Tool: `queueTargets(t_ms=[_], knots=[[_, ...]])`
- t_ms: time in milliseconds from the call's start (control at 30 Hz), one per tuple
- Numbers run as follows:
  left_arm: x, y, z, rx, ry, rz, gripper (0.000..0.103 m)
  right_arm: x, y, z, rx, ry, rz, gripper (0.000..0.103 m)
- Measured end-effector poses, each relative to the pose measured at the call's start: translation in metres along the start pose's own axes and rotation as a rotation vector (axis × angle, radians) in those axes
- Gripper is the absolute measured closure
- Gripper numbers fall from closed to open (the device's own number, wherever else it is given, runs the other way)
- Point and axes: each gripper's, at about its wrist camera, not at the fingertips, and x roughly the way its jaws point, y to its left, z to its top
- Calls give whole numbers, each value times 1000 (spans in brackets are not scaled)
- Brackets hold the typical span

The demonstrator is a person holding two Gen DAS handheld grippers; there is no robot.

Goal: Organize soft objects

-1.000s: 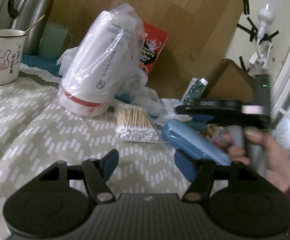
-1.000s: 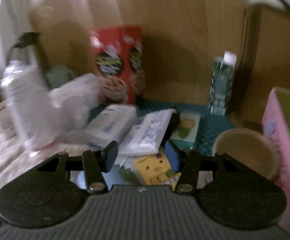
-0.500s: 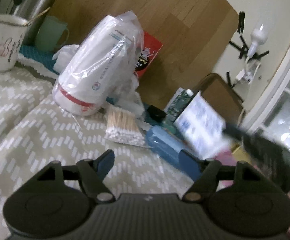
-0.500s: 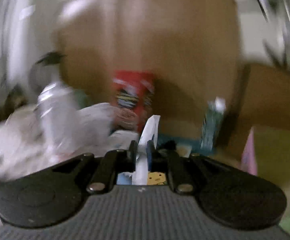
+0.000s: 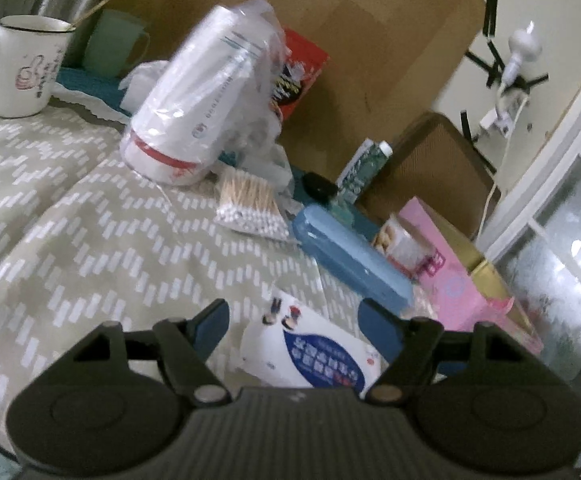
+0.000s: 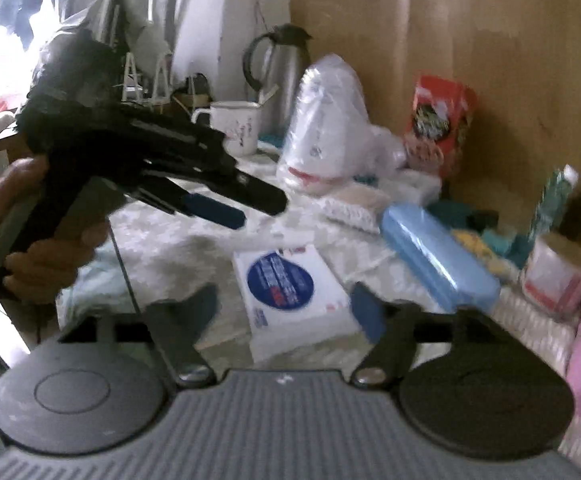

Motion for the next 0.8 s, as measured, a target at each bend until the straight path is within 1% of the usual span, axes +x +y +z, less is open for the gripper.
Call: queueTargets(t_ms=[100,133,167,200,233,267,300,333,400,433,500,567,600,667,733,767,800], knots=[[17,-6,-2,30,55,29,30,15,-7,-6,-2,56,-1,15],[19,-10,-4,56,45,32,31,23,-8,-6,0,88,-4,16],[22,-14,-5,70,52,33,32,24,-13,-6,30,85,20,21],[23,-19,-7,87,56,41,36,25,-15,-4,60,90,57,44],[25,-22,-7,79,88,-39,48,23,-16,-2,74,82,47,59],[27,-22,-7,40,119,-132,54,23,-15,-1,71,81,33,96],[30,-27,-7,14,146,-198,58,24,-16,1,85,84,36,101],[31,-39,-7,52,146,-195,58,23,-16,0,105,73,32,101],[31,-67,-9,185,115,-115,58,20,-13,-1,105,52,11,101],[33,-78,-11,239,115,-88,58,17,-12,-2,94,46,-1,101],[37,-89,-13,281,134,-91,56,14,-12,-4,94,59,-5,100],[40,-93,-15,288,144,-94,54,6,-13,-8,114,79,6,99],[41,-93,-13,288,152,-96,50,0,-14,-11,123,77,13,95],[44,-90,-14,266,163,-78,46,-13,-21,-19,143,80,34,95],[44,-83,-12,226,181,-67,45,-31,-29,-29,184,81,53,86],[43,-79,-13,205,188,-67,43,-40,-33,-34,206,81,61,79],[43,-75,-12,179,196,-72,41,-47,-37,-38,224,79,65,75]])
